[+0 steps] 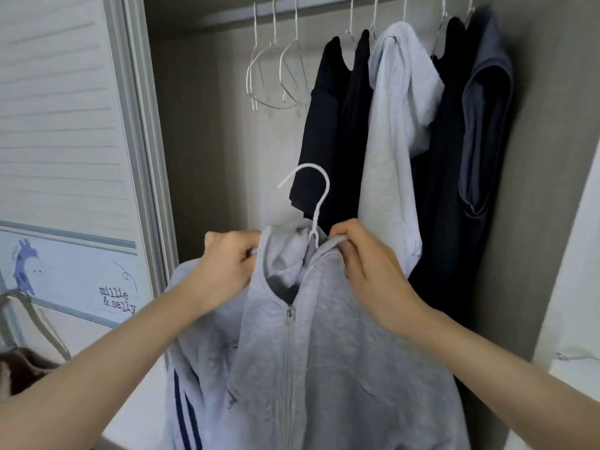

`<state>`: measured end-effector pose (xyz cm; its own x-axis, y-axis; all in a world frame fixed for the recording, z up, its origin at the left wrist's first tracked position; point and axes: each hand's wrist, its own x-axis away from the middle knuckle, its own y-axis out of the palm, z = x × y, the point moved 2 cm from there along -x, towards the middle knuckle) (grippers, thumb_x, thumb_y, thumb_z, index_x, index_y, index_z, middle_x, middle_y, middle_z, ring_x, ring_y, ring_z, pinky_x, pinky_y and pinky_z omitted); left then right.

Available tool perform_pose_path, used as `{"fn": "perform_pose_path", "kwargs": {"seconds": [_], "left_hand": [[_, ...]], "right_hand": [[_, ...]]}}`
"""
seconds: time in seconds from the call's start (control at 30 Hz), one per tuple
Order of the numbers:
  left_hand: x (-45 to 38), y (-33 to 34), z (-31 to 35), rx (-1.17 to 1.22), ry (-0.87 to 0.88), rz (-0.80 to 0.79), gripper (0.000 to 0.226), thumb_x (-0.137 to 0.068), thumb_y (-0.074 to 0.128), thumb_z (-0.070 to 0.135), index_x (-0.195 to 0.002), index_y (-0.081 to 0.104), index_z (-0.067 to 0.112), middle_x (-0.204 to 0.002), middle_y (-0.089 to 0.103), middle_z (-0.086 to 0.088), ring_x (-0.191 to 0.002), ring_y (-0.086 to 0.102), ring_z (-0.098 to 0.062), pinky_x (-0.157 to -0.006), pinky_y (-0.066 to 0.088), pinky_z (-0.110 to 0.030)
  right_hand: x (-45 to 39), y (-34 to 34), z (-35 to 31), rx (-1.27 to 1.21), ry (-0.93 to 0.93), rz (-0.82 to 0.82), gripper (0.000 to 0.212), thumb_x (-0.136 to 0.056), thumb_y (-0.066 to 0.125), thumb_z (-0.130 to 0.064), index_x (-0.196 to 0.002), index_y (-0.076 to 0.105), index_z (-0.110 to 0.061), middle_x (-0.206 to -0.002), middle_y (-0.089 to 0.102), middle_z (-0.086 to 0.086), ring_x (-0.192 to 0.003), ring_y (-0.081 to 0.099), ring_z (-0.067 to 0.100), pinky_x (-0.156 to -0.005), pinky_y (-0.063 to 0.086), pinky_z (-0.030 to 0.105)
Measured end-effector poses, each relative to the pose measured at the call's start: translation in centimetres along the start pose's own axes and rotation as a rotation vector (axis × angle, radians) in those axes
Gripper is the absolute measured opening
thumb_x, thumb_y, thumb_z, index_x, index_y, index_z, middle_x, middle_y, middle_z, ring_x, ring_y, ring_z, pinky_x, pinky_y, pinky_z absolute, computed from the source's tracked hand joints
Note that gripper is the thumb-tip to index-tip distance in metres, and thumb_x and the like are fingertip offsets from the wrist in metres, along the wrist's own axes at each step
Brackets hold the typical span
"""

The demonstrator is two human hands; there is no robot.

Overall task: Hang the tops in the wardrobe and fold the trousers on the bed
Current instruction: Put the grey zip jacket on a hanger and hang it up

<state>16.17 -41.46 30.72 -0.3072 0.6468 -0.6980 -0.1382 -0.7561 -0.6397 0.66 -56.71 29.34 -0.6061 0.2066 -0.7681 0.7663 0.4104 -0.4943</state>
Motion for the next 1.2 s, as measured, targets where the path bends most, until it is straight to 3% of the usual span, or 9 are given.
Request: {"fn": "perform_pose_path", "kwargs": {"seconds": [0.2,0.37,0.43,0.53,0.7,0.8,0.9,1.0,1.2], "left_hand": [[0.7,-3.5,-4.5,0.069,-0.137,0.139,0.048,-0.089,0.048,0.051,-0.064,0.048,0.010,-0.059,0.044,-0.007,-0.056,0.036,-0.013,-0.058,0.033,-0.022],[0.5,-4.1,-6.1,0.132,-0.222,0.358,0.040,-0.096,0.056,0.036,-0.067,0.054,0.009,-0.062,0.053,-0.004,-0.056,0.043,-0.009,-0.053,0.035,-0.014],[0.6,-4.1,-6.6,0.155,-0.248,0.416,0.041,-0.095,0.056,0.037,-0.073,0.058,0.003,-0.069,0.057,-0.014,-0.057,0.044,-0.011,-0.053,0.036,-0.014],[0.7,-4.0,-7.3,0.182,-0.292,0.460,0.045,-0.094,0.056,0.044,-0.075,0.059,0.003,-0.072,0.058,-0.017,-0.057,0.045,-0.010,-0.053,0.038,-0.017],[-0.4,-4.1,-7.4,0.107,-0.351,0.195,0.031,-0.094,0.052,0.049,-0.082,0.066,0.023,-0.079,0.062,0.003,-0.074,0.057,-0.011,-0.072,0.046,-0.033],[-1.6,-4.5,-6.0,-0.036,-0.362,0.174,0.016,-0.094,0.057,0.039,-0.100,0.069,0.030,-0.104,0.062,0.003,-0.092,0.059,-0.013,-0.087,0.044,-0.033],[-2.1,-5.3,-3.2,0.141,-0.418,0.360,0.041,-0.082,0.050,0.065,-0.079,0.068,0.029,-0.076,0.069,0.009,-0.078,0.064,-0.013,-0.077,0.048,-0.036],[-3.1,-5.1,-0.6,0.170,-0.526,0.201,0.062,-0.071,0.053,0.079,-0.072,0.069,0.020,-0.059,0.068,0.006,-0.065,0.063,-0.012,-0.063,0.043,-0.030],[-2.8,-1.4,0.7,0.398,-0.479,-0.035,0.017,-0.080,0.080,0.022,-0.071,0.069,0.012,-0.063,0.056,0.002,-0.063,0.049,-0.013,-0.063,0.038,-0.024]], "right_hand": [[-0.9,-4.2,1.1,-0.018,-0.058,0.204,0.021,-0.097,0.047,-0.007,-0.107,0.052,-0.024,-0.088,0.059,-0.019,-0.068,0.055,0.000,-0.067,0.039,0.008],[-1.8,-6.8,1.9,-0.168,0.064,0.169,0.027,-0.096,0.045,-0.035,-0.122,0.040,-0.038,-0.089,0.057,-0.006,-0.069,0.053,0.005,-0.067,0.045,0.015],[-2.0,-7.8,2.6,-0.234,0.215,0.162,0.021,-0.100,0.036,-0.042,-0.108,0.054,-0.037,-0.079,0.060,-0.008,-0.064,0.053,0.006,-0.063,0.044,0.020],[-0.5,-7.2,3.3,-0.151,0.335,-0.190,0.054,-0.088,0.041,-0.058,-0.068,0.059,-0.011,-0.064,0.053,-0.004,-0.061,0.047,0.007,-0.062,0.038,0.027],[1.2,-6.9,3.3,-0.347,0.431,-0.134,0.080,-0.075,0.060,-0.064,-0.086,0.057,0.016,-0.083,0.057,0.039,-0.070,0.053,0.026,-0.065,0.040,0.038],[1.0,-6.9,3.0,-0.408,0.518,-0.034,0.082,-0.066,0.065,-0.064,-0.086,0.059,0.015,-0.082,0.062,0.035,-0.067,0.057,0.027,-0.059,0.045,0.034],[1.0,-6.6,2.7,-0.421,0.559,0.003,0.088,-0.063,0.068,-0.064,-0.086,0.053,0.020,-0.083,0.059,0.038,-0.067,0.056,0.028,-0.059,0.047,0.032],[1.0,-6.1,2.2,-0.431,0.592,0.003,0.080,-0.066,0.067,-0.061,-0.087,0.060,0.016,-0.090,0.059,0.040,-0.072,0.059,0.034,-0.067,0.049,0.039],[0.8,-5.5,1.5,-0.617,0.803,0.011,0.042,-0.075,0.070,-0.046,-0.084,0.077,-0.005,-0.093,0.074,0.017,-0.086,0.072,0.028,-0.068,0.057,0.032]]}}
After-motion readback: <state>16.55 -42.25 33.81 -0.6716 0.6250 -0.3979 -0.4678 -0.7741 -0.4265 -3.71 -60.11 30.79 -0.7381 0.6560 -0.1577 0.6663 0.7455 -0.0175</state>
